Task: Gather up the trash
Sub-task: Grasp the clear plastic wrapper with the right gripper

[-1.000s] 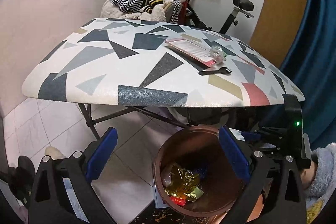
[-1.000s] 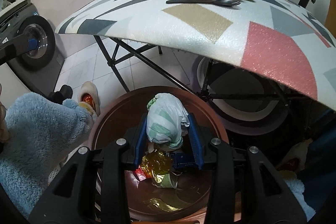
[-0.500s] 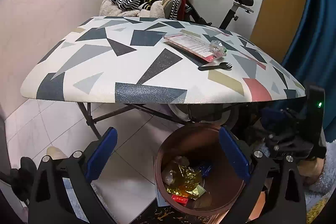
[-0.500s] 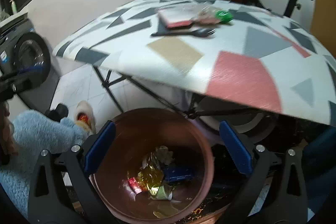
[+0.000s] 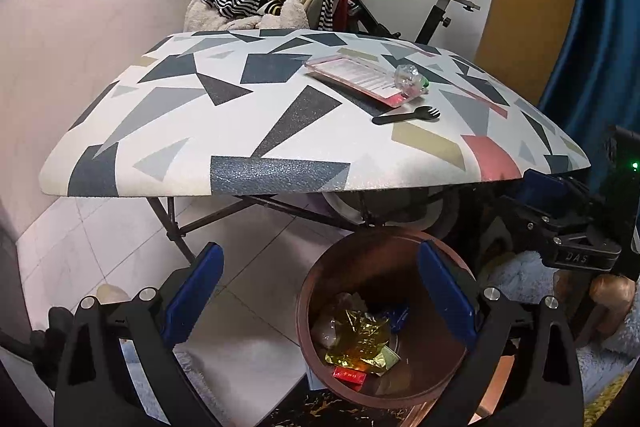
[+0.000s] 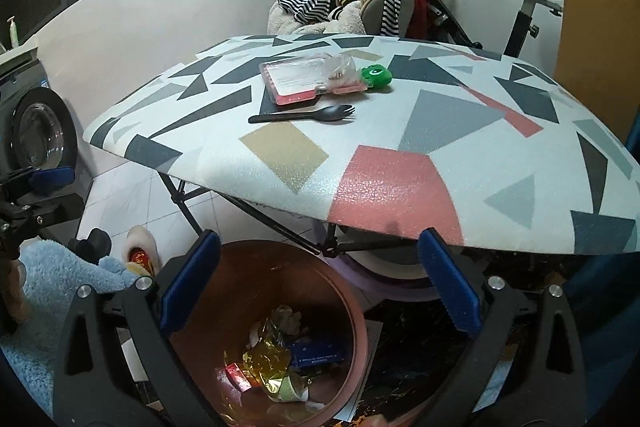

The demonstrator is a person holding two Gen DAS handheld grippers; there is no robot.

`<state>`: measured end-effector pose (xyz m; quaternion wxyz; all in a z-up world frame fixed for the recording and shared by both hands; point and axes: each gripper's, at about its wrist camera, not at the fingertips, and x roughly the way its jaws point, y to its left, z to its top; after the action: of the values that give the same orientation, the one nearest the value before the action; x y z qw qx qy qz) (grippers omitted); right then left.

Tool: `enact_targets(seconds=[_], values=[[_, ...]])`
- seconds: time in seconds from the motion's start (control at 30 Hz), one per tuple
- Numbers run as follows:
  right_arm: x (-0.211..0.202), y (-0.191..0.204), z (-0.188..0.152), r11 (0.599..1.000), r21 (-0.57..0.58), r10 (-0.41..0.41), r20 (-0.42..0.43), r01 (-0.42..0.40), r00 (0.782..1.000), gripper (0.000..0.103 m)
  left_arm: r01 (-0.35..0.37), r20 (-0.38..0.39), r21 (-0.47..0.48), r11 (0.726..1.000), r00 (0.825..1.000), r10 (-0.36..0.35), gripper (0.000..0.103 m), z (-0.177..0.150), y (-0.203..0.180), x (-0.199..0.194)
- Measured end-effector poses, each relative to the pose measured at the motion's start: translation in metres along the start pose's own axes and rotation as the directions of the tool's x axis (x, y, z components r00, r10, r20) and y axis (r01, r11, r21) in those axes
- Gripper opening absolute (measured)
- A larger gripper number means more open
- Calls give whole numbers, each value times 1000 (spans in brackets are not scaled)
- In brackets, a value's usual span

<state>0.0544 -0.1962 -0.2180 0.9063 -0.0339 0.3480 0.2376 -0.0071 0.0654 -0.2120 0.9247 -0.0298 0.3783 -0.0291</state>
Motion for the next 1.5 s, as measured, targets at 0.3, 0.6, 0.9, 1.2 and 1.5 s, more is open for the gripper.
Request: enact_targets(seconds=[0.3, 0.6, 0.9, 1.2, 1.5], values=[[2, -4, 0, 999, 41, 15, 6, -15, 1000, 97, -5, -11, -17, 1000, 1000, 5, 95, 0, 4, 3], [7, -9, 5, 995, 93, -28, -67, 34, 997, 97, -8, -23, -18, 1000, 1000, 8, 95, 1, 5, 7], [13, -31, 39, 998, 64, 18, -45, -15, 999, 84, 26, -47, -87, 996, 998, -30, 95, 18, 17, 12], [60, -35, 120, 996, 19, 88, -36, -87, 995, 48, 66, -38, -153, 986, 997, -73, 95, 62, 25, 25], [126, -25, 162, 998, 3, 55, -133, -55, 990, 48, 101, -42, -187, 977, 993, -111, 94, 88, 29, 38]])
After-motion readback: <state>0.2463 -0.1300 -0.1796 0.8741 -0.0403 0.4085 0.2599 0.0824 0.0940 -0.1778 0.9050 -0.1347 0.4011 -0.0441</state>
